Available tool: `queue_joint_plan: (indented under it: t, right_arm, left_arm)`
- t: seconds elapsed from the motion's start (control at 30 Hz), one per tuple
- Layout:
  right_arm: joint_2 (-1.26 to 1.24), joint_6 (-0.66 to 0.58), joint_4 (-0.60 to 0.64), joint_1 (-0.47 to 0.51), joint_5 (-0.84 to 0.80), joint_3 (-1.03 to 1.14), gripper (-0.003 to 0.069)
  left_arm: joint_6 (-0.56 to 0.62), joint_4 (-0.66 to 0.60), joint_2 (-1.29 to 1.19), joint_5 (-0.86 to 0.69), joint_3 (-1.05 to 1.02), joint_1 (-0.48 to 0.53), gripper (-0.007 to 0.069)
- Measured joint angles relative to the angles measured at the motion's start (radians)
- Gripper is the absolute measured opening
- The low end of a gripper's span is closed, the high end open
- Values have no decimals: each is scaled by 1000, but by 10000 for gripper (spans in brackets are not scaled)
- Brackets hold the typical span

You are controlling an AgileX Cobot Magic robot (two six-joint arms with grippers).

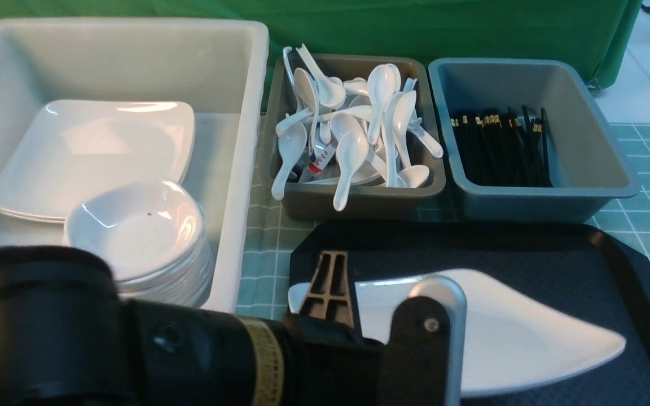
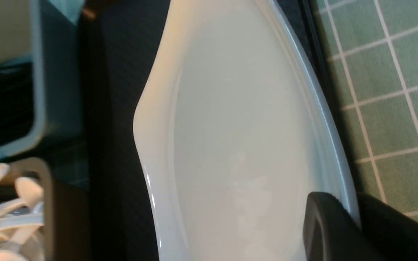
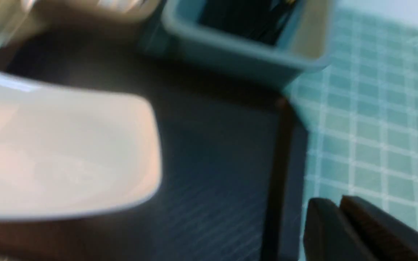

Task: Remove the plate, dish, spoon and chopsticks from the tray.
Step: Use the left arm to put the plate into the large storage box on the left

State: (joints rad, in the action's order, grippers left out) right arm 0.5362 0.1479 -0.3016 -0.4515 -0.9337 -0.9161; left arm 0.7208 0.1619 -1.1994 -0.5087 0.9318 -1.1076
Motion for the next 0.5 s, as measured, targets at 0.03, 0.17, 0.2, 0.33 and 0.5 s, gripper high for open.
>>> queue_joint_plan:
  t: [0.03,0.17,0.2,0.33,0.5]
  right_arm:
    - [0,5,-5,0,2,-3,83]
    - [0,32,-17,0,57,-43,25]
    - [0,43,-17,0,78,-46,20]
    - [2,64,-13,0,126,-46,20]
    - [30,73,-7,0,210,-48,20]
  left_arm:
    - [-5,0,7,3,0,0,28]
    - [-67,11,59,30,38,0,29]
    - [-81,26,70,31,57,0,29]
    - [-149,105,93,22,124,23,29]
    - [-247,246,134,-45,198,137,29]
